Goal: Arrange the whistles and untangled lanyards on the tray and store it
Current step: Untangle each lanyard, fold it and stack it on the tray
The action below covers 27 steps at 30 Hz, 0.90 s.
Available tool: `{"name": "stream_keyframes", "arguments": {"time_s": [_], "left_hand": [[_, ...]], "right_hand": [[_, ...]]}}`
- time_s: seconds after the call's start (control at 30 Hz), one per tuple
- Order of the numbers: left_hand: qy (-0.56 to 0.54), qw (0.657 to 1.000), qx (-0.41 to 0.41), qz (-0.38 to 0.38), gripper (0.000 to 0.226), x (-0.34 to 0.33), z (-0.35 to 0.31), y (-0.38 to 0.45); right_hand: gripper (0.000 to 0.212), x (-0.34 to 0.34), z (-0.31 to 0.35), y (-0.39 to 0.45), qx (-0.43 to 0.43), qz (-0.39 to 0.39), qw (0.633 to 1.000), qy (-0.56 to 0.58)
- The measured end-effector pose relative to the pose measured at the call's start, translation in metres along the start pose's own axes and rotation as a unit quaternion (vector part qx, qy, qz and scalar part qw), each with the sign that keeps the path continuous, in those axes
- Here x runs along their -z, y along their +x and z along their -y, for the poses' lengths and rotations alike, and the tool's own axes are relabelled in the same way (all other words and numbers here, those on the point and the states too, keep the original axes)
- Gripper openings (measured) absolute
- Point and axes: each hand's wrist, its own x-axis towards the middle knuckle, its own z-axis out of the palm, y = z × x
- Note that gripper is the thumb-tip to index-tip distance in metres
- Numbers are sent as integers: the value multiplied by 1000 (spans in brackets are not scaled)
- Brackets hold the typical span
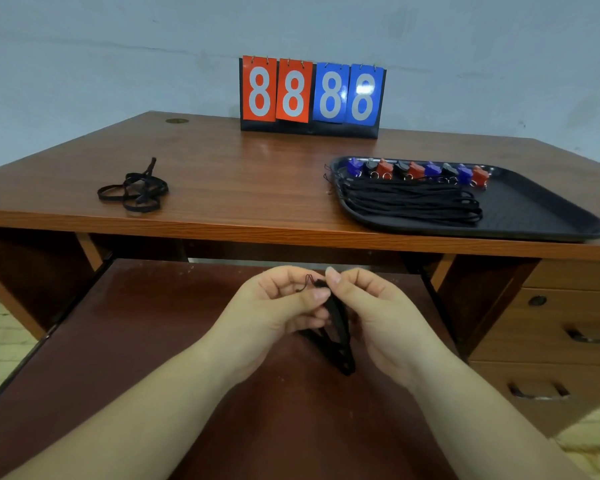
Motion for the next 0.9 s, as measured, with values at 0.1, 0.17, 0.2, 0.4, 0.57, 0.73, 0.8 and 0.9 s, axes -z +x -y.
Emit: {"name": "stream_keyframes", "arguments": {"time_s": [0.1,0.17,0.2,0.4,0.57,0.73,0.8,0.9], "left_hand": [[-1,1000,-5,-17,21,-1,0,0],[-3,999,-8,-33,19,-1,-1,0],[-3,999,-9,-39,17,-1,-1,1],[-3,999,-3,-48,20,2,-1,2],[-1,1000,-3,-31,30,4,-3,1],[57,996,-24,-60,14,8,-4,3],[100,990,-44,-87,11,11,-5,5],[138,979,-83,-128,15,22,-9,8]], "right_hand": [[29,-1,0,0,-3,7,1000,2],[30,0,1,0,4,14,1000,7],[31,0,2,0,11,18,1000,15],[26,0,4,-1,44,7,999,24],[14,3,4,-1,64,-4,998,-15],[13,6,6,0,69,-4,995,-66],[15,9,8,0,80,-16,988,-134],[19,17,12,2,109,-47,968,-222]]}}
